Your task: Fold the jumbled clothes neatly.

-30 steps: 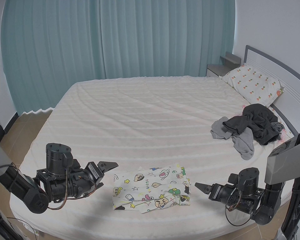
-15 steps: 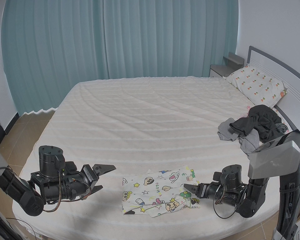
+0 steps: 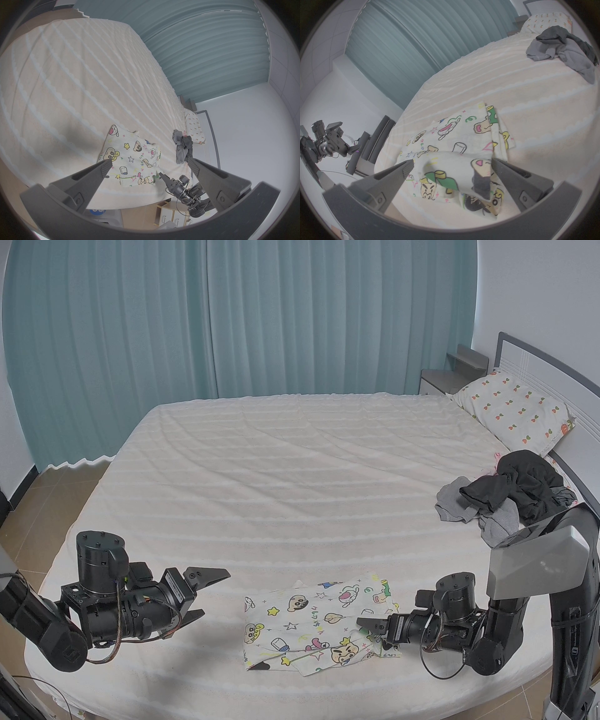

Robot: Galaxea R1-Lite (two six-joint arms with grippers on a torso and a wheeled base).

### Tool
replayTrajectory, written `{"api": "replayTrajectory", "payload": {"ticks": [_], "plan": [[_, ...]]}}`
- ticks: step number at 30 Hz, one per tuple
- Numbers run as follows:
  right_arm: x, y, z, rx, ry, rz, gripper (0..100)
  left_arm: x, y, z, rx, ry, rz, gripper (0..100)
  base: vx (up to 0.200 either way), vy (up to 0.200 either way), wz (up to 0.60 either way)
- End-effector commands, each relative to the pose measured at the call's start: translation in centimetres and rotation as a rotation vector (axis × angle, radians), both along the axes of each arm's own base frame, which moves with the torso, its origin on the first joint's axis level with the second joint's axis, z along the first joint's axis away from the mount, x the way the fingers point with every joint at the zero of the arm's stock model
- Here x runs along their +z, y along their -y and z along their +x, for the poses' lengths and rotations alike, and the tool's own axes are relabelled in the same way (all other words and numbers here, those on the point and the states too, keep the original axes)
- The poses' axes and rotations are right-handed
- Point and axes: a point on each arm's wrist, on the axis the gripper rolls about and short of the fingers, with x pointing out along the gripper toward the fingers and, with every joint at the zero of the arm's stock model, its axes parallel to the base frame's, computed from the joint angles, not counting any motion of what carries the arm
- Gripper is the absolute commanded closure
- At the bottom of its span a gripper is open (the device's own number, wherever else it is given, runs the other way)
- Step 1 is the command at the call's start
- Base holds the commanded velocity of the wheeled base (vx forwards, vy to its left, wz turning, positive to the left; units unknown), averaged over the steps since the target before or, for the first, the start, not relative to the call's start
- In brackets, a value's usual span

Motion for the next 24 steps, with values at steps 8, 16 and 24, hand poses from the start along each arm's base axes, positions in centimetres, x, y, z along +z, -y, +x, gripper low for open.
{"api": "replayTrajectory", "payload": {"ticks": [8,16,24], "plan": [[-0.3,0.8,-0.3,0.023,-0.009,-0.028,100,-0.3,0.0,0.1,-0.001,-0.009,0.007,0,0.0,0.0,0.0],[0.0,2.9,-2.1,0.067,0.006,-0.131,100,-0.3,0.0,0.1,0.0,-0.008,0.008,0,0.0,0.0,0.0],[0.6,3.5,-3.0,0.094,-0.007,-0.134,100,-0.2,0.0,0.0,-0.001,-0.004,0.008,0,0.0,0.0,0.0]]}}
